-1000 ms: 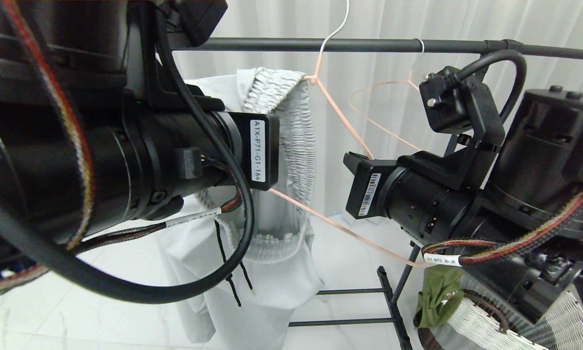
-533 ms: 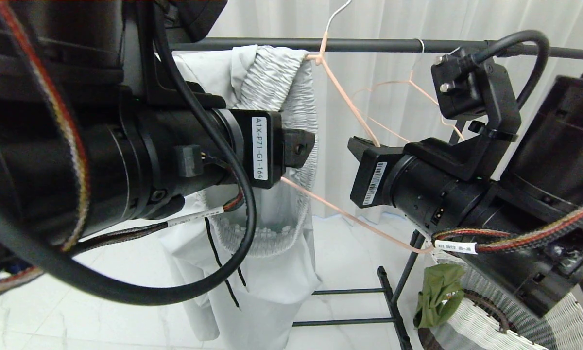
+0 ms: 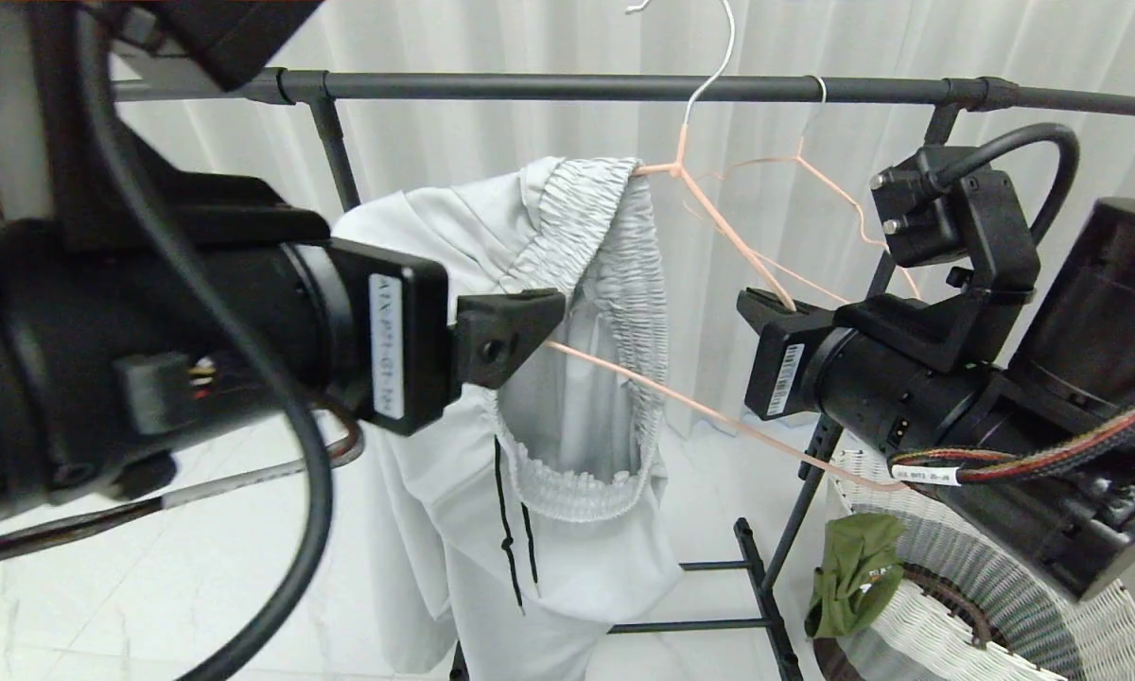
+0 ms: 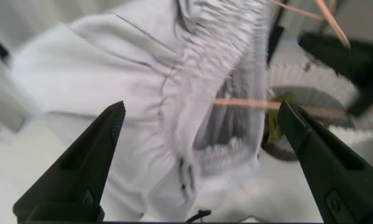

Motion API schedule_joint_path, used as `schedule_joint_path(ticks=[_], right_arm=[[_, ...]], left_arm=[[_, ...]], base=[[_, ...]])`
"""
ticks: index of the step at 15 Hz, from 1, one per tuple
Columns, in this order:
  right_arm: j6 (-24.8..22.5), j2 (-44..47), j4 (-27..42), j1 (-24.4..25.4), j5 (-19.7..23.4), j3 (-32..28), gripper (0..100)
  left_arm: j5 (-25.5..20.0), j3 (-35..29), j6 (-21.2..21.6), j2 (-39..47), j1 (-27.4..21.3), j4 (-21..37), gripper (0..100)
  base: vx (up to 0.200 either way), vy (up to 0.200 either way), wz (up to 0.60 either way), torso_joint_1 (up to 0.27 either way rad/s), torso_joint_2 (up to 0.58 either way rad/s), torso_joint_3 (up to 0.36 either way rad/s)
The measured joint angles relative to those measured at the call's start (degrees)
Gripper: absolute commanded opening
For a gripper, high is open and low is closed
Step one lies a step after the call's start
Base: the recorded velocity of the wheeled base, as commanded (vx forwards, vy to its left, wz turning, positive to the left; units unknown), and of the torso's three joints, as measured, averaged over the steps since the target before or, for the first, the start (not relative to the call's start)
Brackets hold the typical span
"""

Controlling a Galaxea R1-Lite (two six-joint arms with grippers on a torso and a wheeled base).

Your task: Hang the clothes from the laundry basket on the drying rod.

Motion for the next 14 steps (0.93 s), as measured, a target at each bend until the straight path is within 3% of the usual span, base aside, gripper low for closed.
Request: schedule_joint_path(ticks=[4, 6, 11, 14], right_arm=[[-2.99, -1.43, -3.51, -1.21, 0.02, 2.58, 0], [-5.57, -2.08, -6.55, -1.43, 0.09, 4.66, 0], [-10.18, -5.05, -9.89, -1.27, 0.51, 11.13, 0], [-11.33, -6.61, -9.96, -1.10, 0.55, 12.98, 0]], left_arm=[[-4.67, 3.91, 7.31, -6.05, 1.40, -0.15, 100], [-9.52, 4.02, 11.04, -7.08, 5.49, -1.95, 100], [-39.40, 3.67, 29.11, -6.38, 23.17, -8.68, 100], [-46.84, 3.36, 32.52, -3.67, 25.82, -9.01, 100]], base=[[0.000, 0.000, 0.00, 0.000, 0.00, 0.000], [0.000, 0.000, 0.00, 0.000, 0.00, 0.000], [0.000, 0.000, 0.00, 0.000, 0.00, 0.000], [0.000, 0.000, 0.00, 0.000, 0.00, 0.000]])
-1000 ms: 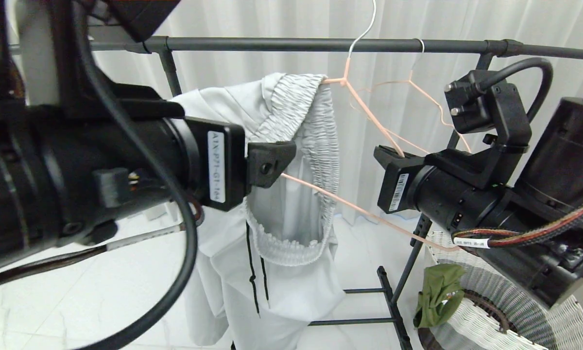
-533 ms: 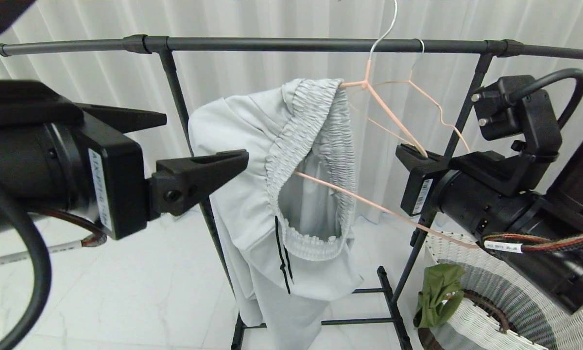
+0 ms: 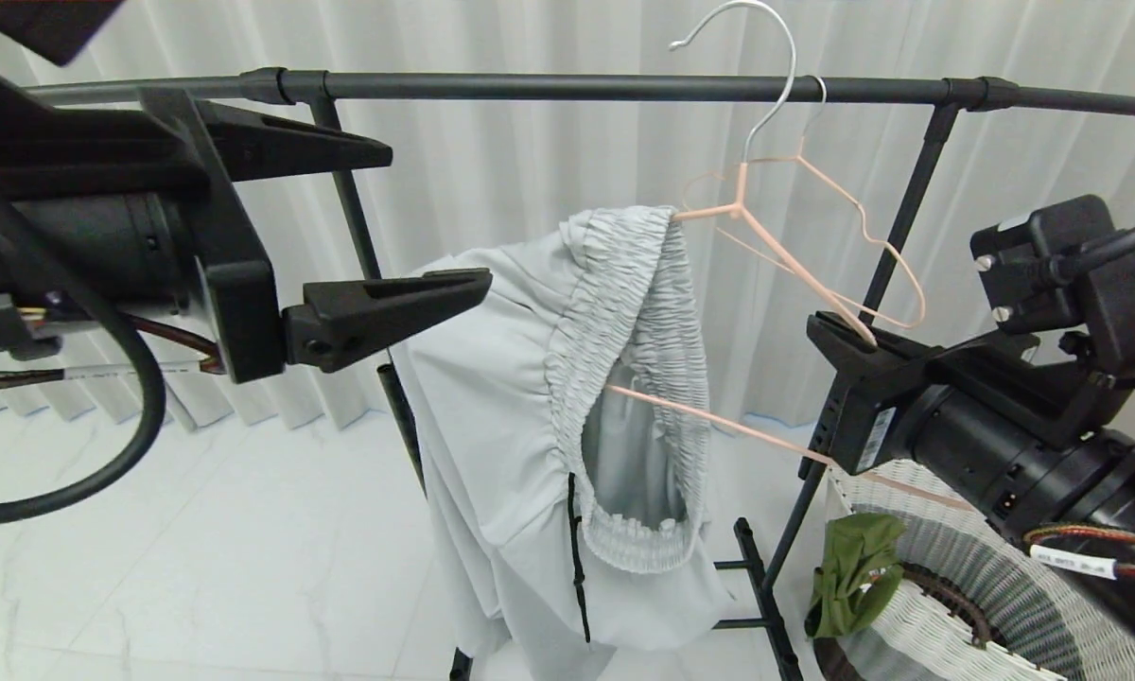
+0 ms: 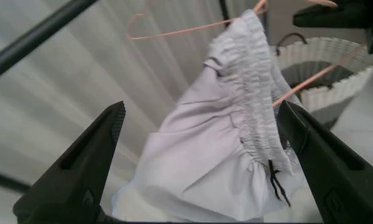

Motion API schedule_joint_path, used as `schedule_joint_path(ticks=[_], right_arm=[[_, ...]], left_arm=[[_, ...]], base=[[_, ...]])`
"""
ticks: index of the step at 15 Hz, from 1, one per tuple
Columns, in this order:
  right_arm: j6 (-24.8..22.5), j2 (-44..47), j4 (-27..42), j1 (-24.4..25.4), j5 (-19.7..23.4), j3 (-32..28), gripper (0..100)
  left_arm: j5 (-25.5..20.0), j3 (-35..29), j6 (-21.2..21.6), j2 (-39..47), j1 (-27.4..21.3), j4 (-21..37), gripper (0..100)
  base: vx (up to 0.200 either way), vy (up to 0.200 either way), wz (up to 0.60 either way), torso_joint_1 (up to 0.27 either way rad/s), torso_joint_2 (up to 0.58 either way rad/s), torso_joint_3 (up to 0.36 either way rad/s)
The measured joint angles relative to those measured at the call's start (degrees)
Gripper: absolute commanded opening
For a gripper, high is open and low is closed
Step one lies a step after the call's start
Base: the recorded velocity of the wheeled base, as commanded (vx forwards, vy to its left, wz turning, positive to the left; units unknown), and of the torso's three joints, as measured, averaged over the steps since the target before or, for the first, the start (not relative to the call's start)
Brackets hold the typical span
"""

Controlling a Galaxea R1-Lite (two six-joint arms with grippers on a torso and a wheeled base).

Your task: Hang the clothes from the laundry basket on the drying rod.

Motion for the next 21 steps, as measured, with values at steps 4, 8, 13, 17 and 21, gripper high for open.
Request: schedule_joint_path(ticks=[4, 8, 13, 17, 21], right_arm=[[-2.39, -0.76, -3.78, 0.99, 0.09, 2.50, 0], [-5.72, -1.19, -6.24, 2.18, 1.06, 5.92, 0], [-6.46, -1.63, -7.78, 2.47, 1.40, 7.16, 0], [-8.64, -1.79, -9.20, 2.51, 2.08, 7.19, 0], [-9.75, -1.94, -9.62, 2.54, 2.52, 6.83, 0]], left_arm=[[-3.54, -2.90, 1.51, 6.31, 0.35, -0.05, 100], [-5.32, -7.74, 3.07, 13.59, 0.06, 0.17, 100], [-10.15, -5.52, 4.55, 15.74, -0.35, 0.13, 100], [-11.91, -4.58, 4.55, 15.54, -0.35, 0.13, 100], [-12.54, -4.25, 4.52, 15.49, -1.49, 0.13, 0]], base=[[0.000, 0.000, 0.00, 0.000, 0.00, 0.000], [0.000, 0.000, 0.00, 0.000, 0.00, 0.000], [0.000, 0.000, 0.00, 0.000, 0.00, 0.000], [0.000, 0.000, 0.00, 0.000, 0.00, 0.000], [0.000, 0.000, 0.00, 0.000, 0.00, 0.000]])
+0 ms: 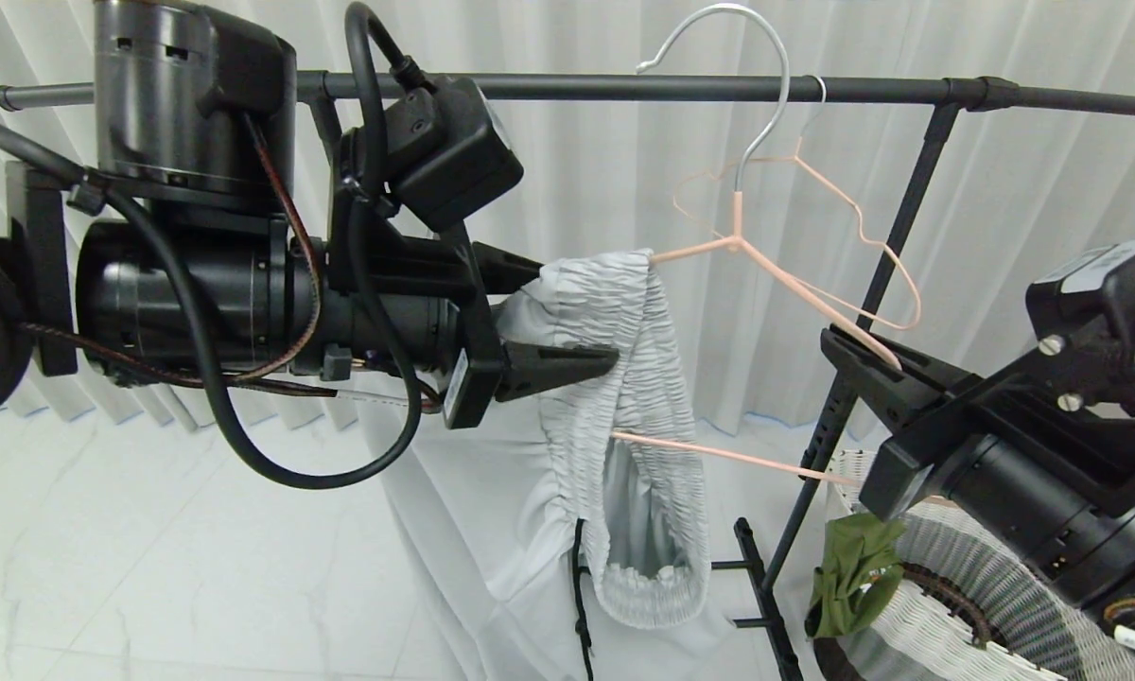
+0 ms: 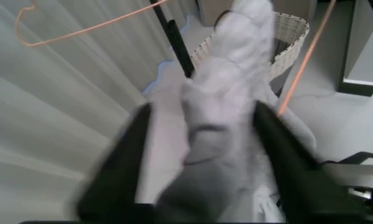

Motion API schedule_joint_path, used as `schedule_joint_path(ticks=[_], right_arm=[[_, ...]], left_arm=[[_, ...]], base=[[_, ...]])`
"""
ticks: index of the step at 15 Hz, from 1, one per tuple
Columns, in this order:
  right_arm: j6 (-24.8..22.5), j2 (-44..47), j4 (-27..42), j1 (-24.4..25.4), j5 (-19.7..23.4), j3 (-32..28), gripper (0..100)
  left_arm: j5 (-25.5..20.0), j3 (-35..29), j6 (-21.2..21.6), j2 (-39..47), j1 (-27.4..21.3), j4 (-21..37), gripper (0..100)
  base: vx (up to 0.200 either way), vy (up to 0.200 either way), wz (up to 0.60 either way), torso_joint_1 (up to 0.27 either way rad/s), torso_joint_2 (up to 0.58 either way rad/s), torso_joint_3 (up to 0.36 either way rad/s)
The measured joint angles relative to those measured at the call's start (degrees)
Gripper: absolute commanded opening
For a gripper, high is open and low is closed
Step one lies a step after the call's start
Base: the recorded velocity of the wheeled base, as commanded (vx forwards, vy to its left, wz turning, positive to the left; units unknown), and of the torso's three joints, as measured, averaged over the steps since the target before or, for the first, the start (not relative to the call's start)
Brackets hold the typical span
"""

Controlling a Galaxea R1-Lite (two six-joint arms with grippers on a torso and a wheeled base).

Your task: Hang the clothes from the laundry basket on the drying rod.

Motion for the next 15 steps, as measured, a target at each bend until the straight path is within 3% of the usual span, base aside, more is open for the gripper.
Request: schedule_joint_path(ticks=[8, 9, 12, 15], right_arm=[[-0.76, 0.11, -0.90, -0.06, -0.15, -1.32, 0], [-0.71, 0.17, -0.93, -0.06, -0.17, -1.34, 100], [-0.62, 0.28, -1.33, -0.06, 0.02, -1.45, 100], [-0.65, 0.09, -1.04, -0.06, -0.41, -1.12, 100]], left_arm=[[0.50, 0.59, 0.07, -0.30, -1.29, -0.30, 0], [0.61, 0.59, 0.07, -0.33, -1.27, -0.30, 0], [3.16, 0.61, 0.13, -0.50, -1.16, -0.22, 0], [8.79, 0.56, 0.11, -0.67, -1.18, -0.30, 0]], base=[[0.000, 0.000, 0.00, 0.000, 0.00, 0.000], [0.000, 0.000, 0.00, 0.000, 0.00, 0.000], [0.000, 0.000, 0.00, 0.000, 0.00, 0.000], [0.000, 0.000, 0.00, 0.000, 0.00, 0.000]])
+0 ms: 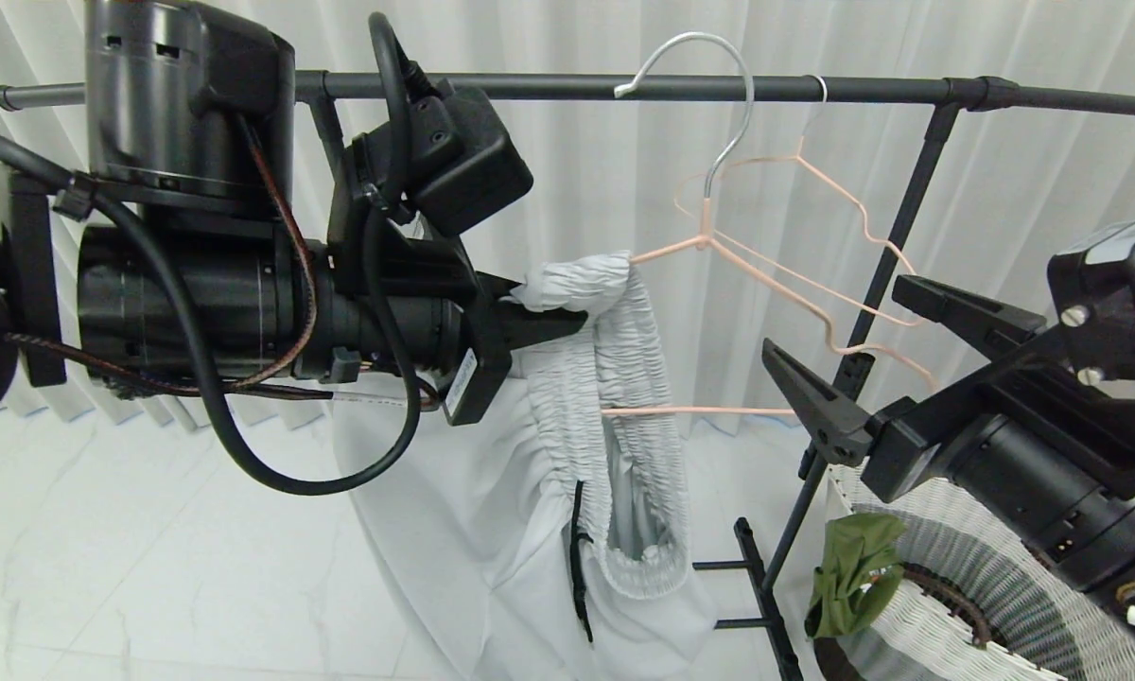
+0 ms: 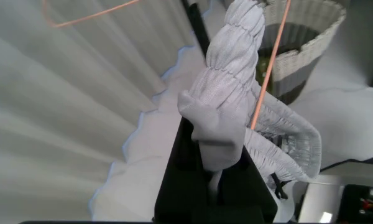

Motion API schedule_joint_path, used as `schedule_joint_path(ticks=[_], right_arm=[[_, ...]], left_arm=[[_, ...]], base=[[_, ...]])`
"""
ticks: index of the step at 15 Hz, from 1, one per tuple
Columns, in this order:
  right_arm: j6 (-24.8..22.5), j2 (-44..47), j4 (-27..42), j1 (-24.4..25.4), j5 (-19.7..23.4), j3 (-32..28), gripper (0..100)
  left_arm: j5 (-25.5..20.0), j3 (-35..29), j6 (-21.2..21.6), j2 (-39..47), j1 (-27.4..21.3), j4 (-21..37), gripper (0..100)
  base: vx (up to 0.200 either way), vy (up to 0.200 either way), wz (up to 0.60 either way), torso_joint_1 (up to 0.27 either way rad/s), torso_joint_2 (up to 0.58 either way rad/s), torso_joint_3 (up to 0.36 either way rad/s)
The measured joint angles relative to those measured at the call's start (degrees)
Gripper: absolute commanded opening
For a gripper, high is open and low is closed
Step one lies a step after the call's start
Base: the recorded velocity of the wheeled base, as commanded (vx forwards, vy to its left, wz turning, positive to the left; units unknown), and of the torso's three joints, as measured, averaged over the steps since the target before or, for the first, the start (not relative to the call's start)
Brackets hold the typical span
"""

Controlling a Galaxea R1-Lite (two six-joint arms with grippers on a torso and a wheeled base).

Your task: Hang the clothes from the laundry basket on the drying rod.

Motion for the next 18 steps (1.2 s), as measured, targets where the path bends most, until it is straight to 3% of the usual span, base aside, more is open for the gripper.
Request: schedule_joint_path(ticks=[4, 6, 8, 9, 11, 18], right_arm=[[0.60, -0.85, 0.52, -0.05, 0.05, 0.10, 100], [2.65, -1.10, 2.52, 0.61, 0.07, 0.13, 100], [8.09, -1.57, 7.91, 2.38, 0.11, -0.11, 100], [13.25, -1.90, 12.63, 3.34, 0.40, -0.09, 100], [21.38, -1.93, 18.86, 4.61, 1.26, -0.61, 100], [33.02, 8.35, 20.50, 3.12, 2.46, -4.00, 100]], left_arm=[[3.07, 0.39, -1.12, -0.22, 0.11, -0.02, 0], [3.72, 0.39, -4.57, -0.38, 0.13, -0.02, 0], [5.30, -0.41, -10.15, -0.60, 0.13, -0.02, 0], [6.08, -0.69, -11.93, -1.10, 0.05, -0.10, 0], [6.31, -0.09, -12.95, -2.56, -0.39, -0.07, 0], [6.29, 1.87, -13.19, -5.84, -0.88, -1.22, 0]], base=[[0.000, 0.000, 0.00, 0.000, 0.00, 0.000], [0.000, 0.000, 0.00, 0.000, 0.00, 0.000], [0.000, 0.000, 0.00, 0.000, 0.00, 0.000], [0.000, 0.000, 0.00, 0.000, 0.00, 0.000], [0.000, 0.000, 0.00, 0.000, 0.00, 0.000], [0.000, 0.000, 0.00, 0.000, 0.00, 0.000]])
